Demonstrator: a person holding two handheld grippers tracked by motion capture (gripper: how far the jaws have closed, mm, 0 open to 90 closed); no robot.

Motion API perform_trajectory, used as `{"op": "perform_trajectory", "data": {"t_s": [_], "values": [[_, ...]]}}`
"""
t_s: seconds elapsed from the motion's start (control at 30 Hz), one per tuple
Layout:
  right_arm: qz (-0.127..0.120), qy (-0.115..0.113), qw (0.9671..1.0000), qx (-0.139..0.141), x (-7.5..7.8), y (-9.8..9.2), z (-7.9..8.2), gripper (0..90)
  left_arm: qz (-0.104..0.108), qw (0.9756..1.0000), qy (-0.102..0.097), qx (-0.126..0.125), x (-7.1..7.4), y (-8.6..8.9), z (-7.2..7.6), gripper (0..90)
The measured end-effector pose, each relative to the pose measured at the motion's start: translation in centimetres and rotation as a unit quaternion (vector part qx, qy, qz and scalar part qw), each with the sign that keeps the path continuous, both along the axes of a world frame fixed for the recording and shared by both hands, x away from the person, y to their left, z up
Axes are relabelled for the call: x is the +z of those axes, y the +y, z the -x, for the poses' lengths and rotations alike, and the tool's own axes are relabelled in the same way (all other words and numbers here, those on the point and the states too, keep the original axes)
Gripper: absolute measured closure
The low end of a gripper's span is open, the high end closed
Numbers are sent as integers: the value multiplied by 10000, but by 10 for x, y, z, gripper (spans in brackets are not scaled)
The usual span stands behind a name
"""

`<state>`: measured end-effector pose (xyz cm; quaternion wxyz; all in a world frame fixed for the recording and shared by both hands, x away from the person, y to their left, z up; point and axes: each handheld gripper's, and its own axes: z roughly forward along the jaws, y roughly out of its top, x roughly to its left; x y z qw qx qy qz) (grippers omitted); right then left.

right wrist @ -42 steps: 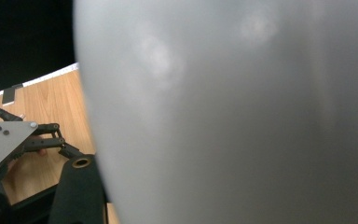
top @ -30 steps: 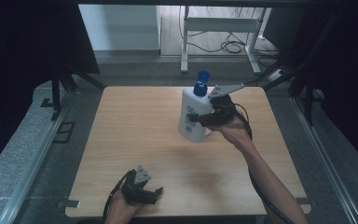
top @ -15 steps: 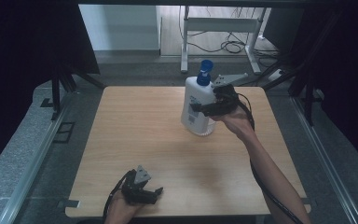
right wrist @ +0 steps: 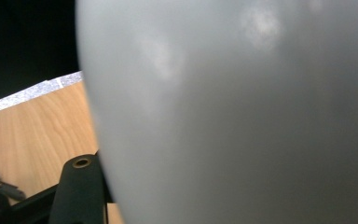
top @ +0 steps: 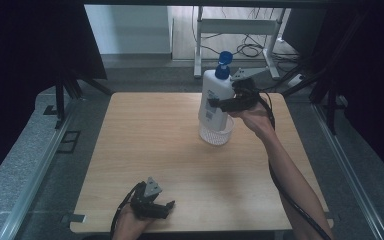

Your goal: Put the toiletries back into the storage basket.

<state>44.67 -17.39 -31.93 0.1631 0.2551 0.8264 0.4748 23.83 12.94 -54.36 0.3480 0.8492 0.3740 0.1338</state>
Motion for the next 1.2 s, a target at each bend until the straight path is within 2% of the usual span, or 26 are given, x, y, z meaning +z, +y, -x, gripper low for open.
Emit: {"op": "perform_trajectory", "data": {"t_s": [0.23,0.73,1.2], "values": [[45,-26,9999,-145,-4,-5,-12,373,6,10000,-3,0,0,0,0,121],[205,-47,9991,-378,-26,-7,-33,374,-15,10000,-10,-6,0,0,0,122],[374,46,9984,-423,-57,-4,-43,374,-17,10000,8,-11,0,0,0,121]]}}
